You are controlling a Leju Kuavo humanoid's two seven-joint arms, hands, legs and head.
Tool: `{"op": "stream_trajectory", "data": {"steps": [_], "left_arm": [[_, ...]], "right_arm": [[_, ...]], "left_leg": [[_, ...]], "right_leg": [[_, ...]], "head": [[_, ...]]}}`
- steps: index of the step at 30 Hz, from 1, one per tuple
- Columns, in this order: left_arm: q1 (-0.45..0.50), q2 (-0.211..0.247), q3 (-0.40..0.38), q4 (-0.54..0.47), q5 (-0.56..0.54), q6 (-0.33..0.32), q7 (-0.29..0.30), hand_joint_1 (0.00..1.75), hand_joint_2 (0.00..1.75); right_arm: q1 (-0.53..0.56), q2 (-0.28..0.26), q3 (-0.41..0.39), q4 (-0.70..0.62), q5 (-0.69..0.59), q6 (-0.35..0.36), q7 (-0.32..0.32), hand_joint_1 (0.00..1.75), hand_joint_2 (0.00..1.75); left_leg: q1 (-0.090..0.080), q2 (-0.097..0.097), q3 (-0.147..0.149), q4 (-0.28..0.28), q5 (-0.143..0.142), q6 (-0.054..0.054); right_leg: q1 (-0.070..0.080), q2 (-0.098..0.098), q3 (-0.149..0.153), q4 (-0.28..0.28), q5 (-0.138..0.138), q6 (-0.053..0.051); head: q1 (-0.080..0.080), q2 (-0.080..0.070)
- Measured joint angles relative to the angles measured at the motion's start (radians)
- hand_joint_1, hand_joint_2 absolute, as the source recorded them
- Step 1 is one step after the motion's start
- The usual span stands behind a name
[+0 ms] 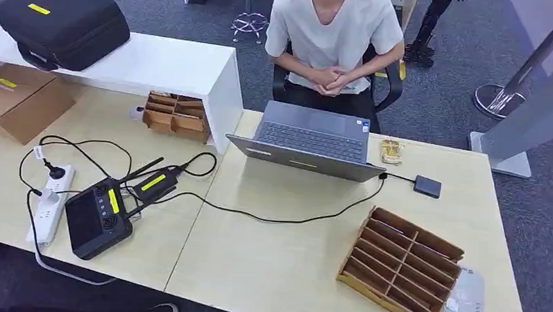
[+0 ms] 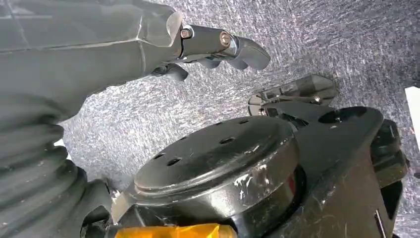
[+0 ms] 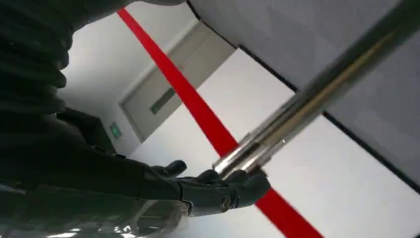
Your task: Pass the card to the sensor for recognition and then transmit it.
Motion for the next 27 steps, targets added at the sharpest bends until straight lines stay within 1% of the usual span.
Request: {"op": "stream_trajectory", "data": {"steps": [3, 6, 8, 10, 16, 21, 24, 27], "left_arm": [[0.001, 0.0, 0.003, 0.002, 0.001, -0.002, 0.001, 0.0, 1.75], [0.001, 0.0, 0.004, 0.002, 0.002, -0.003, 0.006, 0.0, 1.75], [0.001, 0.0, 0.005, 0.002, 0.004, -0.003, 0.008, 0.0, 1.75], [0.001, 0.0, 0.005, 0.002, 0.004, -0.003, 0.009, 0.0, 1.75], [0.001, 0.001, 0.01, 0.002, 0.004, -0.003, 0.01, 0.0, 1.75], [0.001, 0.001, 0.01, 0.002, 0.004, -0.003, 0.01, 0.0, 1.75], [0.001, 0.001, 0.01, 0.002, 0.005, -0.003, 0.01, 0.0, 1.75], [0.001, 0.001, 0.01, 0.002, 0.004, -0.003, 0.01, 0.0, 1.75]], "right_arm": [[0.016, 0.042, -0.019, 0.014, -0.032, 0.056, 0.028, 0.0, 1.75], [0.03, 0.105, -0.034, 0.022, -0.053, 0.067, 0.069, 0.0, 1.75], [0.035, 0.144, -0.037, 0.024, -0.061, 0.066, 0.082, 0.0, 1.75], [0.04, 0.167, -0.038, 0.028, -0.061, 0.066, 0.087, 0.0, 1.75], [0.042, 0.196, -0.04, 0.034, -0.062, 0.068, 0.089, 0.0, 1.75], [0.043, 0.208, -0.04, 0.037, -0.063, 0.068, 0.089, 0.0, 1.75], [0.044, 0.219, -0.052, 0.037, -0.087, 0.079, 0.09, 0.0, 1.75], [0.044, 0.258, -0.067, 0.037, -0.121, 0.076, 0.122, 0.0, 1.75]], "left_leg": [[0.001, 0.004, 0.002, 0.0, -0.001, -0.001], [0.001, 0.004, 0.003, 0.0, -0.001, -0.001], [0.0, 0.005, 0.003, 0.0, -0.001, -0.001], [0.0, 0.006, 0.004, 0.0, -0.001, -0.001], [0.0, 0.006, 0.004, 0.0, -0.001, -0.001], [-0.001, 0.007, 0.004, 0.0, -0.001, -0.001], [-0.001, 0.007, 0.005, 0.0, -0.001, -0.001], [0.0, 0.007, 0.005, 0.0, -0.001, -0.001]], "right_leg": [[0.001, 0.003, 0.0, 0.0, 0.0, 0.0], [0.001, 0.003, 0.0, 0.0, 0.0, 0.0], [0.0, 0.004, 0.0, 0.0, 0.0, 0.0], [0.0, 0.005, 0.0, 0.0, 0.0, 0.0], [0.0, 0.006, 0.0, 0.0, 0.0, 0.0], [-0.001, 0.006, 0.0, 0.0, 0.0, 0.0], [-0.001, 0.006, 0.0, 0.0, 0.0, 0.0], [0.0, 0.006, 0.001, 0.0, 0.0, 0.0]], "head": [[0.0, 0.0], [0.0, 0.0], [0.0, 0.0], [0.0, 0.0], [0.001, 0.0], [0.0, 0.0], [0.0, 0.0], [0.001, 0.0]]}}
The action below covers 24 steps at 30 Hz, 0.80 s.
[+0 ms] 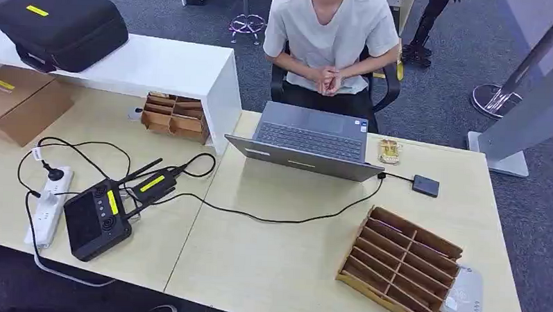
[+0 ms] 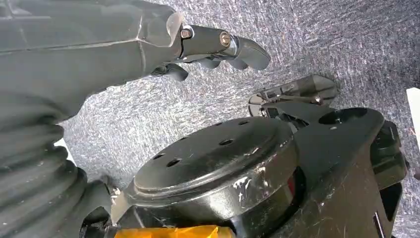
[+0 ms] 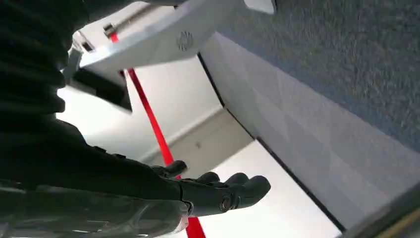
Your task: Pass the card to the sensor for recognition and then transmit it.
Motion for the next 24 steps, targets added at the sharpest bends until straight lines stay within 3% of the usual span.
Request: {"op": "stream_trajectory", "data": {"steps": [3, 7, 9, 14, 21, 24], "left_arm": [[0.0, 0.0, 0.0, 0.0, 0.0, 0.003, 0.002, 0.0, 1.75], [0.0, -0.001, 0.0, 0.0, 0.001, 0.008, 0.008, 0.0, 1.75], [0.0, -0.003, 0.0, 0.0, 0.002, 0.019, 0.008, 0.0, 1.75], [-0.001, -0.004, 0.0, 0.0, 0.003, 0.031, 0.014, 0.0, 1.75], [-0.003, -0.002, 0.0, 0.0, 0.006, 0.018, 0.028, 0.0, 1.75], [-0.003, -0.002, 0.0, 0.0, 0.007, 0.018, 0.031, 0.0, 1.75]], "right_arm": [[-0.001, 0.055, -0.011, 0.0, -0.017, 0.018, 0.036, 0.0, 1.75], [-0.006, 0.152, -0.016, 0.0, -0.011, 0.121, 0.081, 0.0, 1.75], [-0.01, 0.214, -0.006, 0.0, 0.03, 0.18, 0.075, 0.0, 1.75], [-0.021, 0.35, -0.003, -0.001, -0.01, 0.19, 0.048, 0.0, 1.75], [-0.04, 0.453, -0.003, -0.001, -0.033, 0.315, 0.028, 0.0, 1.75], [-0.044, 0.475, -0.003, -0.003, -0.032, 0.327, 0.037, 0.0, 1.75]], "left_leg": [[0.0, 0.0, 0.0, 0.0, -0.001, -0.001], [0.001, 0.0, 0.001, -0.001, 0.0, -0.001], [0.002, 0.0, 0.001, -0.001, 0.0, -0.002], [0.001, 0.0, 0.003, -0.002, 0.0, -0.002], [0.001, 0.0, 0.004, -0.002, 0.0, -0.002], [0.001, 0.0, 0.004, -0.002, 0.0, -0.002]], "right_leg": [[0.0, 0.0, 0.0, 0.0, 0.0, 0.0], [0.001, 0.0, 0.001, 0.001, -0.001, -0.001], [0.002, 0.0, 0.001, 0.001, -0.001, -0.001], [0.001, 0.0, 0.002, 0.001, -0.001, -0.002], [0.001, 0.0, 0.004, 0.001, -0.001, -0.002], [0.001, 0.0, 0.004, 0.001, -0.001, -0.002]], "head": [[-0.001, 0.0], [0.0, 0.0], [0.001, 0.0], [0.0, 0.0], [0.001, 0.0], [-0.001, 0.0]]}}
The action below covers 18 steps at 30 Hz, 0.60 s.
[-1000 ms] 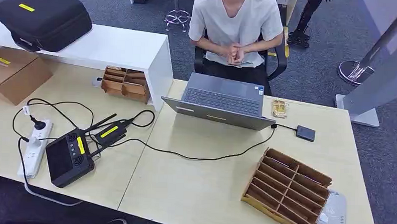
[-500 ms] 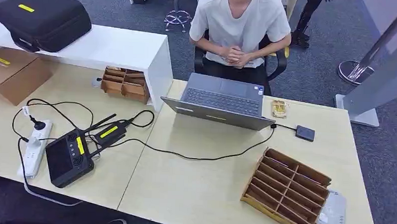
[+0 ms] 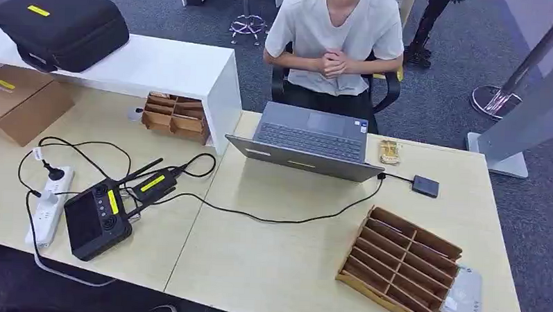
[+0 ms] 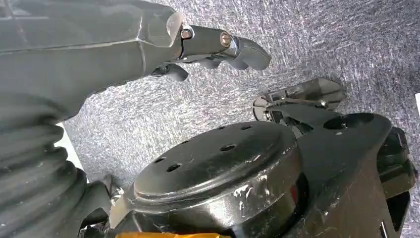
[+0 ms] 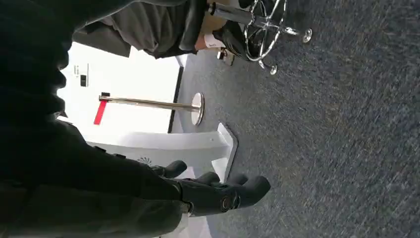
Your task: Pass the card to the sensor for recognition and then transmit it.
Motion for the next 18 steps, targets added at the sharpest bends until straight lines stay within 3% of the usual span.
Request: {"op": "stream_trajectory", "data": {"steps": [6, 18], "left_arm": [[-0.001, 0.002, 0.0, 0.0, 0.001, -0.001, 0.002, 0.0, 1.75], [-0.001, 0.002, 0.0, 0.0, 0.001, -0.002, 0.002, 0.0, 1.75]], "right_arm": [[-0.005, 0.029, 0.0, -0.003, 0.0, 0.005, 0.002, 0.0, 1.75], [-0.006, 0.039, 0.0, -0.003, 0.0, 0.005, 0.002, 0.0, 1.75]], "left_leg": [[0.0, 0.0, 0.0, 0.0, 0.0, 0.0], [0.0, 0.0, 0.0, 0.0, 0.0, 0.0]], "right_leg": [[0.0, 0.0, 0.0, 0.0, 0.0, 0.0], [0.0, 0.0, 0.0, 0.0, 0.0, 0.0]], "head": [[0.001, 0.0], [0.001, 0.0]]}}
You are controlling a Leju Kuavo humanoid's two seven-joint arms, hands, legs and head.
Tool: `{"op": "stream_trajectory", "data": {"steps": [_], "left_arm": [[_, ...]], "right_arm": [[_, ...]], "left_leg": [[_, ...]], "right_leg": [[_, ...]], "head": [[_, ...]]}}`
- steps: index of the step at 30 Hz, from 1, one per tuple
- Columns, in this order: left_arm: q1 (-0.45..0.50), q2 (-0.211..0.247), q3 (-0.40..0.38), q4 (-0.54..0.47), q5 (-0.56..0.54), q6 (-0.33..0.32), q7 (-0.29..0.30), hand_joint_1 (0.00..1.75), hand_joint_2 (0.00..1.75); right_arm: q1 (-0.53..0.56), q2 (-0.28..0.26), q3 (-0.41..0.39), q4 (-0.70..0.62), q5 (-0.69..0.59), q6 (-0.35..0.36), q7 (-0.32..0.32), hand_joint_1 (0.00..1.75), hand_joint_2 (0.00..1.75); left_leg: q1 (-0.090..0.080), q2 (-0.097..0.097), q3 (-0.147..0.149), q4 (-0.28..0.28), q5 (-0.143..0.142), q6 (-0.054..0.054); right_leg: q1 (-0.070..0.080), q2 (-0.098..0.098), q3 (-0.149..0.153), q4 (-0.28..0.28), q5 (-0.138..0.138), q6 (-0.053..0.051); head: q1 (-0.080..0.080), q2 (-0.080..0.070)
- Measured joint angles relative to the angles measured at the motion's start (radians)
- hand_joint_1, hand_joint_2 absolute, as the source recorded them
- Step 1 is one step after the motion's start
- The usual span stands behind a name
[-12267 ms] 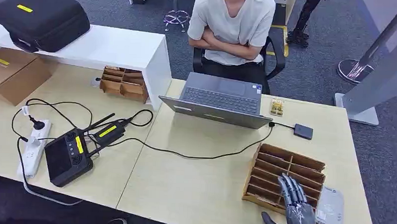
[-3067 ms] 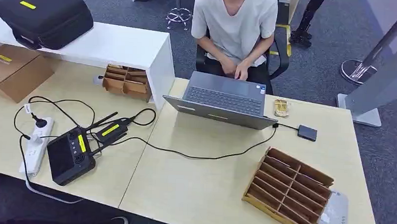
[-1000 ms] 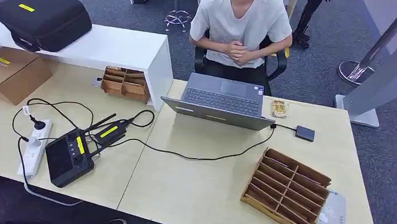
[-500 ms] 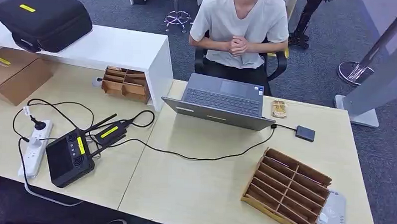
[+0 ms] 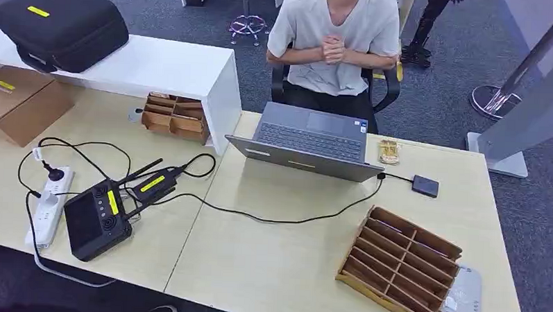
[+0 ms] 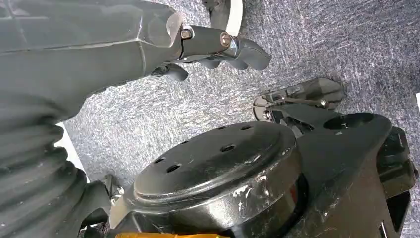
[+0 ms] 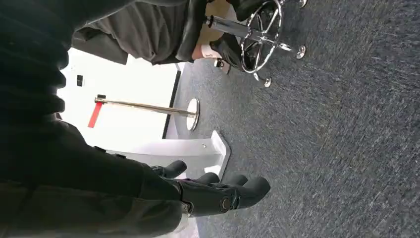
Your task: Pass the card to the sensor for recognition and then transmit it.
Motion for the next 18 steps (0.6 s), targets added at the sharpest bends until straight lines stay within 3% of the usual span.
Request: {"op": "stream_trajectory", "data": {"steps": [4, 5, 7, 8, 9, 10, 15, 18], "left_arm": [[0.0, 0.0, 0.0, 0.0, 0.0, -0.001, 0.003, 0.0, 1.75], [0.0, 0.0, 0.0, 0.0, 0.0, -0.001, 0.005, 0.0, 0.0], [0.001, 0.0, 0.0, 0.0, 0.0, -0.001, 0.009, 0.0, 0.0], [0.002, 0.0, 0.0, 0.0, -0.001, -0.001, 0.011, 0.0, 0.0], [0.003, 0.0, 0.0, 0.0, -0.002, -0.001, 0.015, 0.0, 1.75], [0.003, -0.001, 0.0, 0.0, -0.003, -0.002, 0.021, 0.0, 1.75], [-0.005, -0.011, 0.002, 0.0, 0.006, 0.018, 0.044, 0.0, 1.75], [0.001, -0.017, 0.054, -0.001, -0.031, 0.02, 0.053, 0.0, 1.75]], "right_arm": [[0.0, 0.002, 0.0, 0.0, 0.01, 0.014, 0.002, 0.0, 1.75], [0.0, 0.002, 0.0, 0.0, 0.013, 0.019, 0.004, 0.0, 1.75], [-0.001, 0.005, 0.001, 0.0, 0.015, 0.024, 0.008, 0.0, 1.75], [-0.001, 0.008, 0.001, 0.0, 0.019, 0.035, 0.011, 0.0, 0.0], [-0.001, 0.011, 0.003, -0.001, 0.025, 0.054, 0.017, 0.0, 0.0], [-0.003, 0.017, 0.009, -0.002, 0.034, 0.083, 0.025, 0.0, 1.75], [-0.008, 0.043, 0.024, -0.007, 0.045, 0.185, 0.027, 0.0, 1.75], [-0.007, 0.051, 0.024, -0.018, 0.014, 0.194, 0.0, 0.0, 1.75]], "left_leg": [[0.0, 0.0, 0.0, 0.0, 0.0, 0.0], [0.0, 0.0, 0.0, 0.0, 0.0, 0.0], [0.0, 0.0, 0.0, 0.0, 0.0, 0.0], [0.0, 0.0, 0.0, 0.0, 0.0, 0.0], [0.0, 0.0, 0.0, 0.0, 0.0, 0.0], [0.0, 0.0, 0.0, 0.0, 0.0, 0.0], [0.0, 0.0, 0.001, 0.0, 0.0, 0.0], [0.0, 0.0, 0.001, 0.0, 0.0, 0.0]], "right_leg": [[0.0, 0.0, 0.0, 0.0, 0.0, 0.0], [0.0, 0.0, 0.0, 0.0, 0.0, 0.0], [0.0, 0.0, 0.0, 0.0, 0.0, 0.0], [0.0, 0.0, 0.0, 0.0, 0.0, 0.0], [0.0, 0.0, 0.0, 0.0, 0.0, 0.0], [0.0, 0.0, 0.0, 0.0, 0.0, 0.0], [0.0, 0.0, 0.001, 0.0, 0.0, 0.0], [0.0, 0.0, 0.001, 0.0, 0.0, 0.0]], "head": [[0.0, 0.0], [0.0, 0.0], [0.0, 0.0], [0.0, 0.0], [0.0, 0.0], [0.0, 0.0], [0.0, 0.0], [0.0, 0.0]]}}
